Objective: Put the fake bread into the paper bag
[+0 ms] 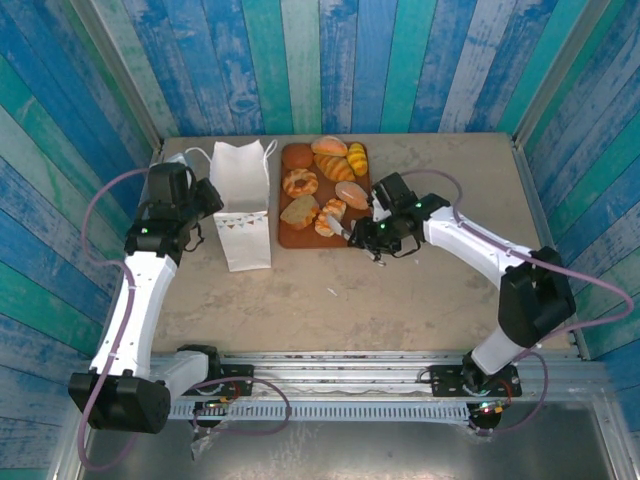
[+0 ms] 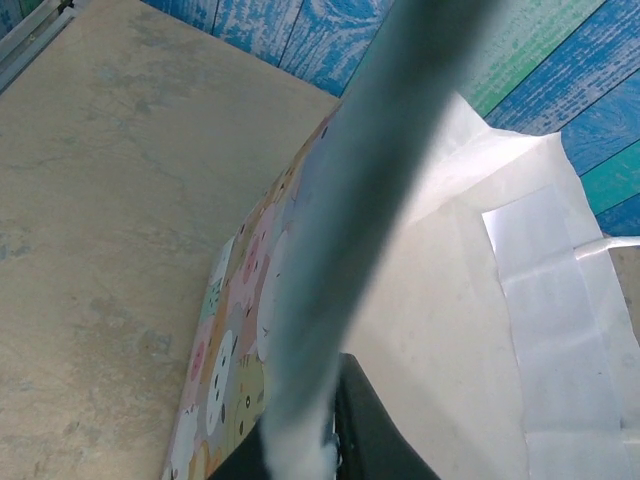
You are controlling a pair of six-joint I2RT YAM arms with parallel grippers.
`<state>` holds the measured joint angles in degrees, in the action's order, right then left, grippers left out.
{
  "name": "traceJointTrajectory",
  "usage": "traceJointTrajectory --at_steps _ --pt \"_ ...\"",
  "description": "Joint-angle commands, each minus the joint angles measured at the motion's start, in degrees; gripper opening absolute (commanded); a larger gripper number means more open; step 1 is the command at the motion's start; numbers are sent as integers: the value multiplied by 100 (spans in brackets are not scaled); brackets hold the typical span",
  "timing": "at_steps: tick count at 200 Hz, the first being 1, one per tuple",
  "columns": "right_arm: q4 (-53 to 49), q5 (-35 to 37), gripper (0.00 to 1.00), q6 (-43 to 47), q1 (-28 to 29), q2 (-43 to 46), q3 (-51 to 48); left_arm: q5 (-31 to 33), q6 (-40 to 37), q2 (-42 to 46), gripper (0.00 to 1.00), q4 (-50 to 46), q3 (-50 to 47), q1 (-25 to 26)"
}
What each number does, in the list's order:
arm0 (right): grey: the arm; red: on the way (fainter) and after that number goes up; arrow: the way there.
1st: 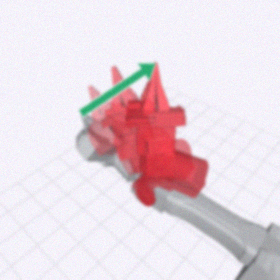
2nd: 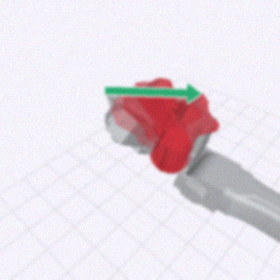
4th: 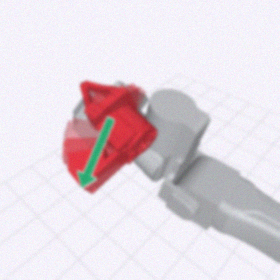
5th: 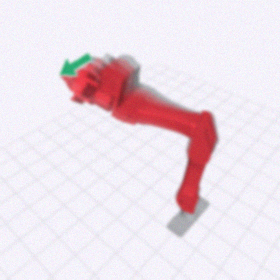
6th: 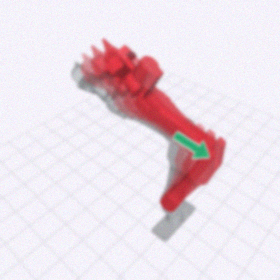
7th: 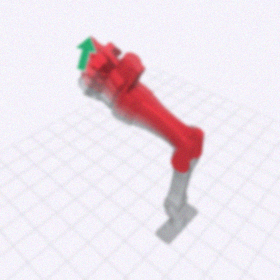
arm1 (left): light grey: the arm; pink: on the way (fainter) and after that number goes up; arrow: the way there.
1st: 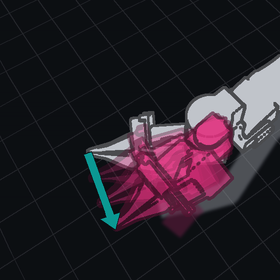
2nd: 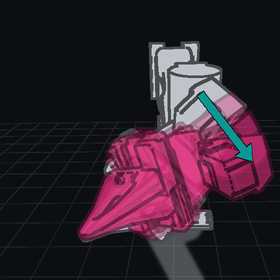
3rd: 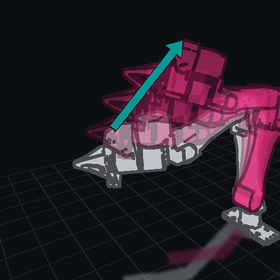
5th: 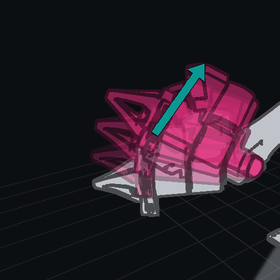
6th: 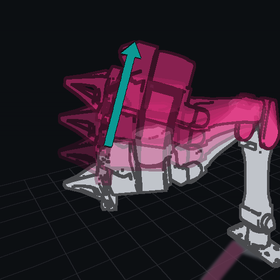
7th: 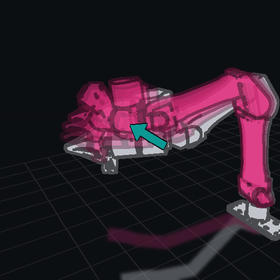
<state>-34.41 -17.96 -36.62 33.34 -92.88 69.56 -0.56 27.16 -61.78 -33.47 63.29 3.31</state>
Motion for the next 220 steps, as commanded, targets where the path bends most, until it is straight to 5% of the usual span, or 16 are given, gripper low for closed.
traceJointTrajectory --at_steps 1,97,141,220 --pt "173 -19 57 6 49 -175 237 -101 61 8 11 166 -99 -32" --pt "178 25 56 -34 58 -1015 763 431 -165 161 40 -180 -29 -32" --pt "37 7 46 27 58 -1211 884 596 -193 336 52 -361 30 -32" --pt "-212 393 35 162 58 -661 722 806 -329 730 91 -694 493 -35"
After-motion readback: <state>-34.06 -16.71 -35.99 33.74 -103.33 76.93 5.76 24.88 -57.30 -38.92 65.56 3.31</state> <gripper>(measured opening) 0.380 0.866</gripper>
